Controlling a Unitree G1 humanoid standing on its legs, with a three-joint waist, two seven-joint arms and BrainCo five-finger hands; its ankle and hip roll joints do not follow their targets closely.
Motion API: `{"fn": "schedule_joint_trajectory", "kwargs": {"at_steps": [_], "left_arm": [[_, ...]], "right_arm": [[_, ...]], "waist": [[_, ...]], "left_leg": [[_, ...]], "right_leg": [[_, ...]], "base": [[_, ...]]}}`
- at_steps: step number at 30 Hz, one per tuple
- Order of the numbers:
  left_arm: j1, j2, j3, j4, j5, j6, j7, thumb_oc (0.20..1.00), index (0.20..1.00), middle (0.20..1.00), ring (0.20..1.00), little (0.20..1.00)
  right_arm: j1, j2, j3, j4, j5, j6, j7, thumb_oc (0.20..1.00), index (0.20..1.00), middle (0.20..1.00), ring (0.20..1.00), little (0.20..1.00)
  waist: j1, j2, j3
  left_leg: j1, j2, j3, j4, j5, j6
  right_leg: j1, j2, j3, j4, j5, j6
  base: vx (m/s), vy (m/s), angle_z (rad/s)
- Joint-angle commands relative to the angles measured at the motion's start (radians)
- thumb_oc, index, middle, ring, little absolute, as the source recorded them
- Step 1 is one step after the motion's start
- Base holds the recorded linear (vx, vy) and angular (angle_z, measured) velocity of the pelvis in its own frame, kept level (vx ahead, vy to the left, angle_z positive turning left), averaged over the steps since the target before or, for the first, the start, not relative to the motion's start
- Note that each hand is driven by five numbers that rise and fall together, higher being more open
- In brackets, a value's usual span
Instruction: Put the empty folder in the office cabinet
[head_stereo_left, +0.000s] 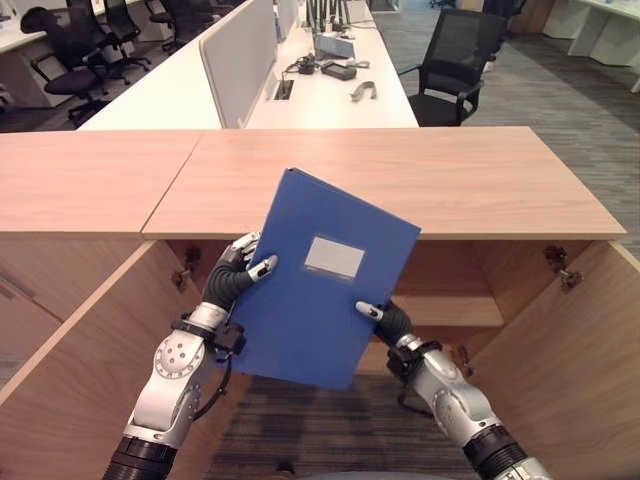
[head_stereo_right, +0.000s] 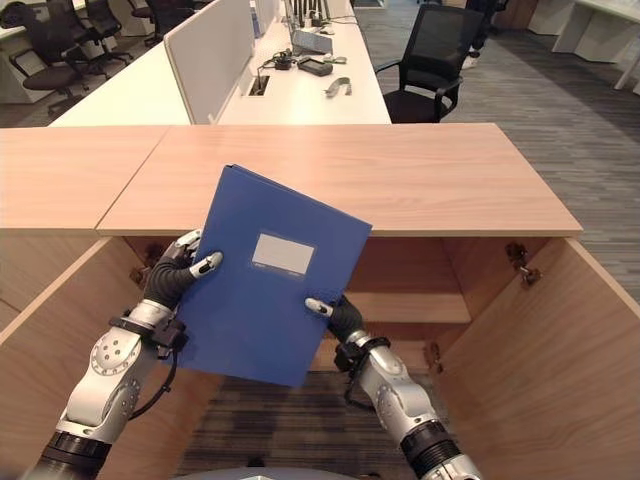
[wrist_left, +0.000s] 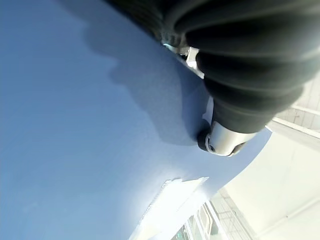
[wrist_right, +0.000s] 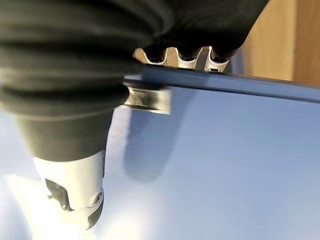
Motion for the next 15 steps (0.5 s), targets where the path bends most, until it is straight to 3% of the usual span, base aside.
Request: {"fn": "schedule_joint_trajectory", "kwargs": {"at_steps": [1,8,15], "left_arm": [[-0.058,0.009,0.024,-0.004,-0.041,-0.051,-0.026,0.2,0.2,0.2,0.2,0.2],[-0.032,0.027,0.046,-0.048,-0.107,-0.026,-0.134,0.2,0.2,0.2,0.2,0.2],[-0.042,0.018,0.05,-0.062,-0.099,-0.034,-0.142,0.2,0.2,0.2,0.2,0.2]], "right_arm": [[-0.108,0.032,-0.012,-0.102,0.052,-0.06,0.053,1.0,1.0,1.0,1.0,1.0],[-0.105,-0.015,0.021,-0.201,0.098,-0.007,0.18,1.0,1.0,1.0,1.0,1.0],[-0.109,-0.03,0.057,-0.209,0.076,0.012,0.222,1.0,1.0,1.0,1.0,1.0]], "waist": [[0.006,0.0,-0.002],[0.008,-0.007,-0.003],[0.008,-0.011,-0.004]], "left_leg": [[0.027,-0.001,-0.028,0.003,-0.104,0.01],[0.027,0.001,-0.026,0.003,-0.103,0.01],[0.026,0.001,-0.03,0.003,-0.103,0.011]], "right_leg": [[0.009,0.015,0.023,0.018,-0.08,0.004],[0.007,0.015,0.024,0.018,-0.079,0.004],[0.009,0.016,0.023,0.019,-0.081,0.003]], "base": [[0.0,0.0,0.0],[0.0,0.0,0.0],[0.0,0.0,0.0]]}}
